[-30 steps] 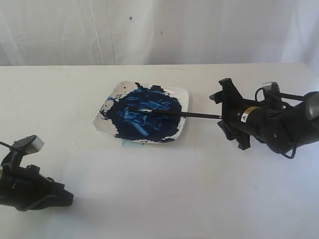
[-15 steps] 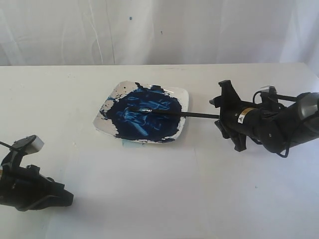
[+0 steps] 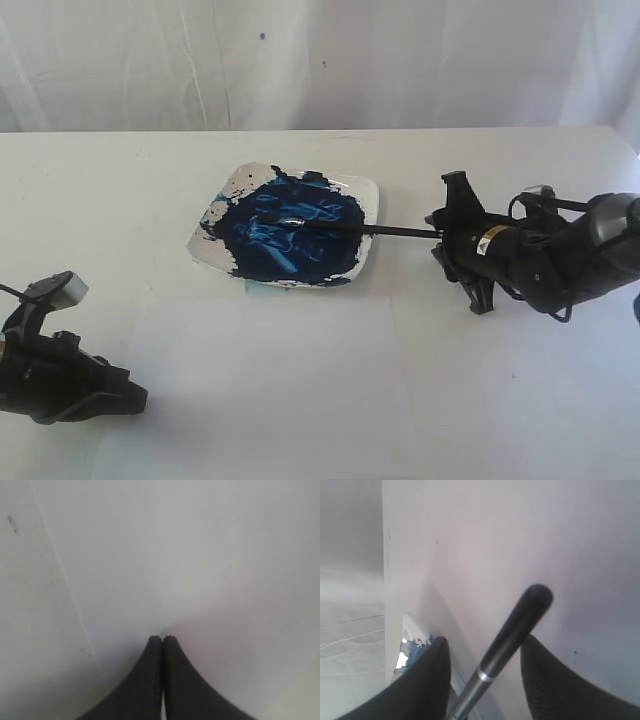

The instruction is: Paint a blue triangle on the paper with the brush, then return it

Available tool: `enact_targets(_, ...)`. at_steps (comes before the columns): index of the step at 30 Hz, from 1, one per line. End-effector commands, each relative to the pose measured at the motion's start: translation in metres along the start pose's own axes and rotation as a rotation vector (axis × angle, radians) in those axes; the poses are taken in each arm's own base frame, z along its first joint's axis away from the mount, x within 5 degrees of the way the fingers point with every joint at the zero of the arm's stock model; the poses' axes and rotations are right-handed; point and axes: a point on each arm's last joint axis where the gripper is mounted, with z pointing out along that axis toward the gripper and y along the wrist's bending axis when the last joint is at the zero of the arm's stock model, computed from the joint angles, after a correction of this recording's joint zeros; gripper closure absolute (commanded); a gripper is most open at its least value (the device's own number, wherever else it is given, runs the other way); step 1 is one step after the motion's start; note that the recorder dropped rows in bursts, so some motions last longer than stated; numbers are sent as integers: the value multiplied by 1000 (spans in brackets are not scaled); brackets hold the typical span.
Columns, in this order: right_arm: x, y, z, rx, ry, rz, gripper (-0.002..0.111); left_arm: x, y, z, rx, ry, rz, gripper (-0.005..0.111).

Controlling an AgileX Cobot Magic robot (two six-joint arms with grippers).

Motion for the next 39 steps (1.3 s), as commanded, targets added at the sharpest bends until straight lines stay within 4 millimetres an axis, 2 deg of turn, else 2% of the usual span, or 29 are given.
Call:
enact_targets(1,0,-5,4,8,-1,3,72,1,-1,-1,-13,1,15,107)
enact_targets(5,0,-4,7,-67,-2,4,72,1,-1,-1,-13,1,15,107)
enact_targets(15,3,-7,7,-42,25,-33,81,1,-1,-1,-13,1,15,107)
enact_targets(22,3,-5,9,-29,24,-35,98,1,-1,-1,-13,1,15,107)
enact_targets(26,2,-1,11,-31,22,-36,102,1,-1,-1,-13,1,15,107)
enact_targets(32,2,1,11,-34,27,-46,103,1,-1,-1,-13,1,15,107)
enact_targets(36,6,7,10,-95,73,-61,102,1,-1,-1,-13,1,15,107)
enact_targets(39,8,15,6,-120,93,-81,94,1,-1,-1,-13,1,15,107)
